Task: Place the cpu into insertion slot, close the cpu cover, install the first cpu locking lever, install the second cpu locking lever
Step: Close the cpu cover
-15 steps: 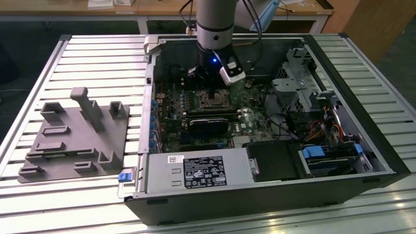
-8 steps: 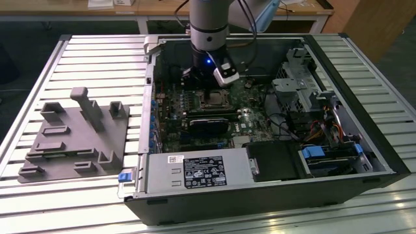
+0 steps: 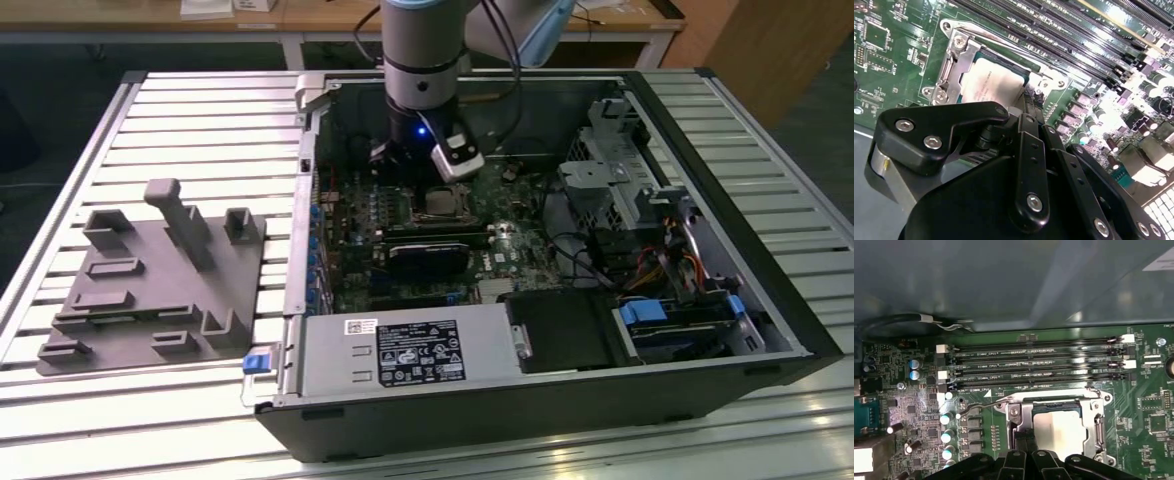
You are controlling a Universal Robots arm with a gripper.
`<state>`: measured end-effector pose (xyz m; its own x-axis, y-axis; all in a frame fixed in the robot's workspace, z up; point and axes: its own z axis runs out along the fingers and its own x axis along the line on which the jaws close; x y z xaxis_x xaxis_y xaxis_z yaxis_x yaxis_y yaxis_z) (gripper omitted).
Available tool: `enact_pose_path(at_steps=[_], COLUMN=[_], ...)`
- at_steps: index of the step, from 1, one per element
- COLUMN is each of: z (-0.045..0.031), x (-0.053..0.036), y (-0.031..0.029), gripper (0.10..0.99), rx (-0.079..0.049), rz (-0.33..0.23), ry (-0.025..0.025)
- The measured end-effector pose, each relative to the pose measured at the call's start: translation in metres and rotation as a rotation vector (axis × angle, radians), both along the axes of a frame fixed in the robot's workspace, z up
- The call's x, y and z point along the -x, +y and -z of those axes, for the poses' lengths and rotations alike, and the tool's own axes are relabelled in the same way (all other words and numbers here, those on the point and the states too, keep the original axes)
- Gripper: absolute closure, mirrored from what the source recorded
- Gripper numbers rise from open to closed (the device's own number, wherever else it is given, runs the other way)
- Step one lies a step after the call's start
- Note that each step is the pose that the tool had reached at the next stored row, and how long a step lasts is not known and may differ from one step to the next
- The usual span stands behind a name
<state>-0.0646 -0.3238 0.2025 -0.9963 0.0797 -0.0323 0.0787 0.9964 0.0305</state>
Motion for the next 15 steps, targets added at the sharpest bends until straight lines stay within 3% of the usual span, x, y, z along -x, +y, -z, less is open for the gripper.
enact_pose_path(at_steps=[15], z=[0.0046], x=[0.0018], y=[0.0], gripper=[0.98], rx=[0.0], rz=[0.0], ry=[0.0])
